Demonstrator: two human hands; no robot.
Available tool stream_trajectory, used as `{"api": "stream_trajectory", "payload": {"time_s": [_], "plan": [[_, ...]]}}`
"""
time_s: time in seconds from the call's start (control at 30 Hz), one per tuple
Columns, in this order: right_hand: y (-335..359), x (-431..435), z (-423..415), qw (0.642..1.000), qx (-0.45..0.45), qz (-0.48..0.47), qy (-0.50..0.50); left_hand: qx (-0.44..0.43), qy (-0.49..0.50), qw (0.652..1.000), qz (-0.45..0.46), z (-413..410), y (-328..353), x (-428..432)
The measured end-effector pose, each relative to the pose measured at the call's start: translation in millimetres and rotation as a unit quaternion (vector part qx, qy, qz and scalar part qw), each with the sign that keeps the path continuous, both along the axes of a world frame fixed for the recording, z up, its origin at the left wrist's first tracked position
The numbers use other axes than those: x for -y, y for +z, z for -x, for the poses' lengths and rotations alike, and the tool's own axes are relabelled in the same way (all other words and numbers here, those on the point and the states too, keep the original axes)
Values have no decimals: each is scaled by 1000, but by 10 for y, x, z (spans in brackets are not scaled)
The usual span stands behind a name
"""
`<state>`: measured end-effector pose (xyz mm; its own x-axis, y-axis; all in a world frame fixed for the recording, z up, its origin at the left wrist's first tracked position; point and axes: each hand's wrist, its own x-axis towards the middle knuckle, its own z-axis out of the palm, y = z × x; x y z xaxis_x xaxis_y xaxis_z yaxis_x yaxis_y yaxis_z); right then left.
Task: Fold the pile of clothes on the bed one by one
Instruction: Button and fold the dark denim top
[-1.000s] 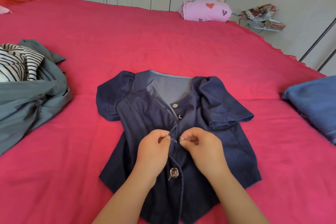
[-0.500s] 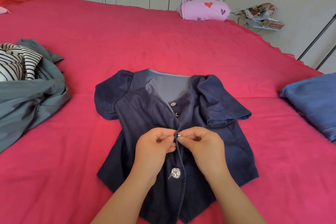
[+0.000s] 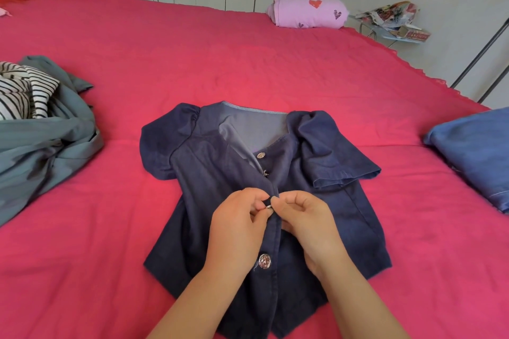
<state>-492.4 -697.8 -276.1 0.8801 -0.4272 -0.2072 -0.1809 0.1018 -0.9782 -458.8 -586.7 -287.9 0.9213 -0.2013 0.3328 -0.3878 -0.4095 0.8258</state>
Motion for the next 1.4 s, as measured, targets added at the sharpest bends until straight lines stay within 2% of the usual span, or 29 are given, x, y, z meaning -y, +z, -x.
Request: {"api": "stream_trajectory", "payload": {"time_s": [0.13,0.2,0.27,0.37,0.47,0.53,0.57,0.6,0.63,0.67,0.73,0.77,0.8,0.87,1.03,1.13,1.2,1.3,1.4], "plan": [[1,5,-21,998,-4,-64,-17,-19,-6,1000,11,1,31,-15],[5,2,-32,996,-2,-88,-21,-75,-1,996,43,-5,68,-24],[17,-12,-41,993,7,-118,-21,-167,5,979,121,-11,112,-25],[15,-40,-41,995,13,-98,-13,-316,11,908,274,-13,156,-17],[-3,-84,-46,999,14,35,15,-434,6,817,379,-47,172,-31],[5,-115,-56,989,15,146,36,-487,-8,762,427,-82,181,-58],[16,-122,-59,980,14,190,48,-504,-13,746,436,-100,188,-72],[26,-120,-58,973,10,224,61,-511,-20,743,432,-110,203,-79],[41,-112,-52,965,0,250,74,-504,-24,760,409,-117,212,-79],[58,-98,-43,957,-10,276,88,-478,-24,803,356,-127,205,-69],[90,-65,-19,941,-17,322,103,-348,15,918,187,-161,163,-49],[105,-53,-5,934,-14,341,107,-267,35,955,124,-173,169,-42],[117,-49,4,928,-10,355,115,-202,45,974,89,-186,174,-39],[137,-54,23,922,-11,358,148,-149,38,986,60,-217,175,-37],[154,-21,14,907,-37,352,230,-118,42,990,-69,-336,43,-51],[202,24,-107,926,10,349,143,-114,42,988,-91,-386,7,-86],[222,8,-248,922,49,377,71,-120,34,987,-99,-397,5,-107],[181,-42,-503,893,54,438,91,-108,21,986,-127,-380,14,-120],[79,-5,-697,847,-31,518,113,-86,24,978,-187,-362,24,-134]]}}
